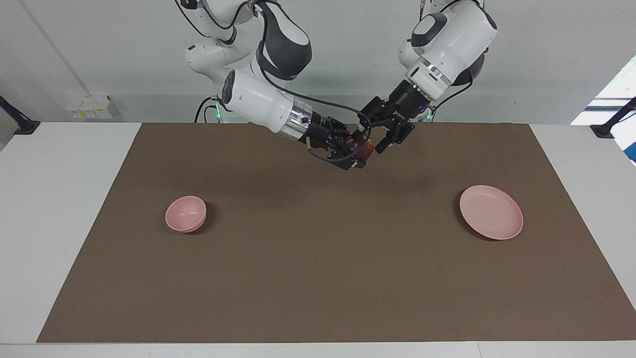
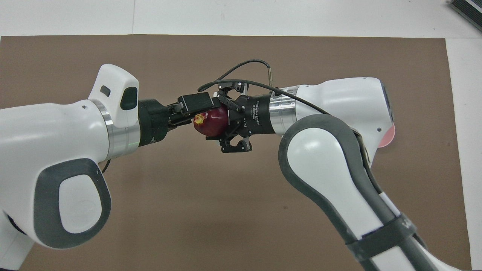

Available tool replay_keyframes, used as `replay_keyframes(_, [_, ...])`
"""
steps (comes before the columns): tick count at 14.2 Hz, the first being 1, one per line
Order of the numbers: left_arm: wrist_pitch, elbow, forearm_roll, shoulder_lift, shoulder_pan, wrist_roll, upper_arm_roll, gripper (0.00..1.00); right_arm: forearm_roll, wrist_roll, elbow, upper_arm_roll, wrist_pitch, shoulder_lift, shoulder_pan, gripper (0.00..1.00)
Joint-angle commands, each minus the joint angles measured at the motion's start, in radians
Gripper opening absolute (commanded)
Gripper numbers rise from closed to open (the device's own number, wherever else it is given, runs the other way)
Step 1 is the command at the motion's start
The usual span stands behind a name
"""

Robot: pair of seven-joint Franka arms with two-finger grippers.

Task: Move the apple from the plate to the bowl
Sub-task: 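Close the right gripper on the apple held by the left gripper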

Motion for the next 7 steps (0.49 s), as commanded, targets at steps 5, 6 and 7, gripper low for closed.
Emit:
replay_keyframes(5, [-0.217,0.010,0.226,-0.011,0.120,0.003,0.002,1.00,0.011,-0.047,-0.007,0.001,-0.011,-0.006,-0.002,0.00])
replay_keyframes(6, [-0.229,0.010,0.249,-0.011,0.140,0.007,0.002,1.00,0.011,-0.053,-0.005,0.001,-0.013,-0.006,-0.004,0.00])
replay_keyframes(7, [-0.235,0.010,0.266,-0.012,0.152,0.008,0.002,1.00,0.011,-0.053,-0.007,0.001,-0.015,-0.006,-0.004,0.00])
